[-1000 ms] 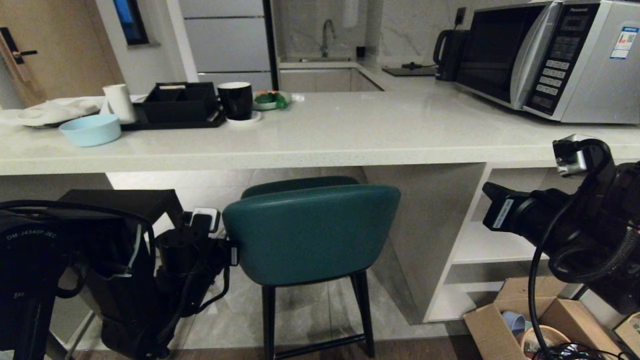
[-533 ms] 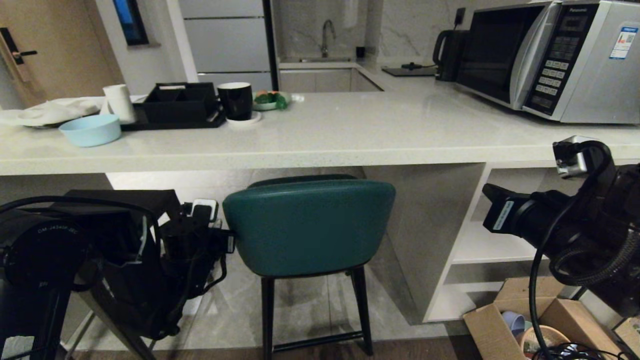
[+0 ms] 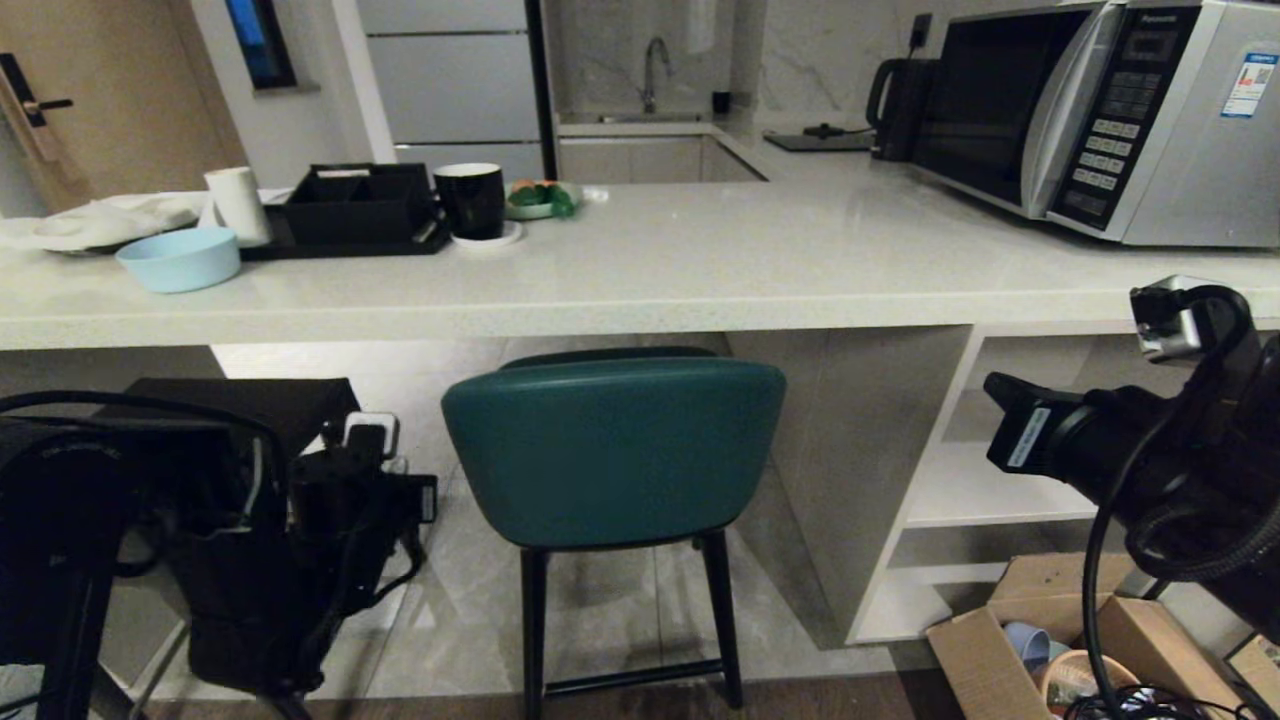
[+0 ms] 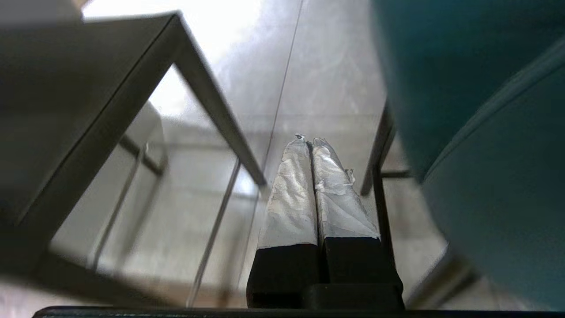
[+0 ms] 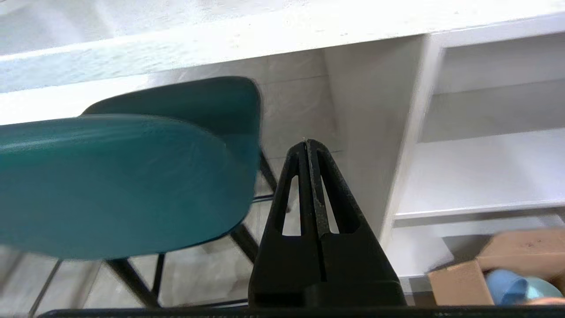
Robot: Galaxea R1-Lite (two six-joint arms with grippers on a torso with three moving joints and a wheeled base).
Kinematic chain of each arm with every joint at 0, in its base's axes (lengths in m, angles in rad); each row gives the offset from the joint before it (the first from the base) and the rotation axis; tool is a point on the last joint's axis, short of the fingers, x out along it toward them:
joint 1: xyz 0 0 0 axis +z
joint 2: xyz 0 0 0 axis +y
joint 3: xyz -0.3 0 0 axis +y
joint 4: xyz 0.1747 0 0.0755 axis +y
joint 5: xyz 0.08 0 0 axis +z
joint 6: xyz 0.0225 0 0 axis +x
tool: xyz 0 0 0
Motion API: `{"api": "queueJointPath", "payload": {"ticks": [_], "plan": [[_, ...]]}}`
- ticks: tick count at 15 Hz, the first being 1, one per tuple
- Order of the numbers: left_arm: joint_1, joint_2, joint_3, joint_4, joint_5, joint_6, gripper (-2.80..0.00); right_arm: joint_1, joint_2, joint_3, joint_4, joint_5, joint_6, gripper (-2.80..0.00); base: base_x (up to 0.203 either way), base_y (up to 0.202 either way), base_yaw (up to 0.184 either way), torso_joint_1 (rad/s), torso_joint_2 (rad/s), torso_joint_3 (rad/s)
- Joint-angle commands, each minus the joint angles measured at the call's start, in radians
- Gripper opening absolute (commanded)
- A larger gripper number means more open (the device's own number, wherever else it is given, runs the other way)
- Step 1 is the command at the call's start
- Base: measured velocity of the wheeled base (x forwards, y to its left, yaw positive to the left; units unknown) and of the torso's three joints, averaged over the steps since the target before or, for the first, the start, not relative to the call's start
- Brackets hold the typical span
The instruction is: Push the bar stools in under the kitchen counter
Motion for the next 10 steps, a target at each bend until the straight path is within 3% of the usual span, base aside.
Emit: {"api": "queueJointPath", "payload": {"ticks": [1,4,7,9,10], "plan": [[0.026,-0.115,0.087,-0.008,-0.013,-0.026,-2.80,-0.030,-0.017,0.001,-0.003,-0.003,0.000,-2.80,0.000,0.000,0.000,0.000,0.00,0.000],[0.038,-0.390,0.208,-0.008,-0.076,-0.068,-2.80,-0.086,-0.117,0.021,0.050,-0.002,-0.002,-2.80,0.000,0.000,0.000,0.000,0.00,0.000],[0.036,-0.709,0.273,0.022,-0.102,-0.054,-2.80,-0.090,-0.340,0.050,0.172,0.000,-0.044,-2.80,0.000,0.000,0.000,0.000,0.00,0.000],[0.021,-0.971,0.275,0.175,-0.109,-0.046,-2.80,-0.115,-0.512,0.060,0.294,0.001,-0.078,-2.80,0.000,0.000,0.000,0.000,0.00,0.000],[0.006,-1.116,0.257,0.305,-0.111,-0.044,-2.80,-0.149,-0.592,0.064,0.342,0.002,-0.094,-2.80,0.000,0.000,0.000,0.000,0.00,0.000]]}}
